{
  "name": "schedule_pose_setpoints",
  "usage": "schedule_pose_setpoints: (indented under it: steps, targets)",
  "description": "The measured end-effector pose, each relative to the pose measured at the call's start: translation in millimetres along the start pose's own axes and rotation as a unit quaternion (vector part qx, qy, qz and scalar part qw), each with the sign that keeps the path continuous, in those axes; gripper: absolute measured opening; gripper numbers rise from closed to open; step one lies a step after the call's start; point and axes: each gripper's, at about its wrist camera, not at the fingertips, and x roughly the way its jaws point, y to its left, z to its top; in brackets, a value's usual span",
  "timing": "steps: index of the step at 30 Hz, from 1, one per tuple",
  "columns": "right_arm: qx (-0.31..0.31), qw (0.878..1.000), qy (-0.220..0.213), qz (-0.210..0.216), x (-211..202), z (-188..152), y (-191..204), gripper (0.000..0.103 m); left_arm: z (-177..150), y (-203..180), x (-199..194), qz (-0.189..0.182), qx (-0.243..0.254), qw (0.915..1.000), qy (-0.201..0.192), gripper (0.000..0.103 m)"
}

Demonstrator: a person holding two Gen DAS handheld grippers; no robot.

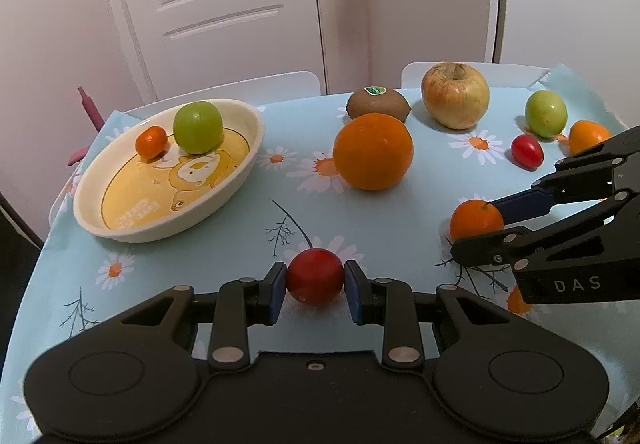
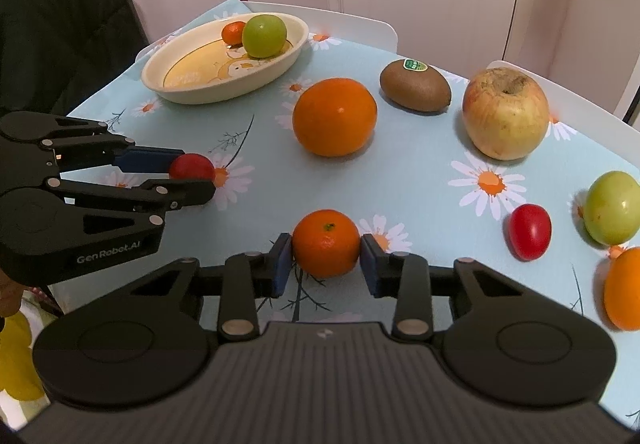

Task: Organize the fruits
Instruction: 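Carry tomato and tangerine over the cream bowl and release both into it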

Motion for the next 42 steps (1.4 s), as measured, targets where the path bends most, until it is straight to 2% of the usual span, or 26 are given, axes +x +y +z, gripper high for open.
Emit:
schedule_pose_setpoints:
  steps: [13, 21, 25, 31, 42]
  targets:
    - [-0.020, 1.000, -0.013, 0.012, -37, 23, 8, 0.051, 17, 3, -47, 0.035, -0.036, 0.9986, -0.017, 0.034]
    - [-0.038, 0.998, -0.031, 0.027, -66, 66, 17, 0.051, 46, 14, -87, 0.066, -0.066, 0.9951, -0.033, 0.034]
    - [-0.043, 0.998, -0.047, 0.025, -69, 91, 24, 0.051, 61, 29, -94, 0.075, -0.070, 0.9939, -0.042, 0.034]
    - [-0.025, 0.998, -0.055, 0.022, -60, 126, 35, 0.051, 81, 62, -88, 0.077, -0.076, 0.9930, -0.049, 0.034]
    - [0.000, 0.999, -0.035, 0.005, 3, 173, 53, 0.051, 98, 125, -36, 0.067, -0.066, 0.9953, -0.027, 0.034]
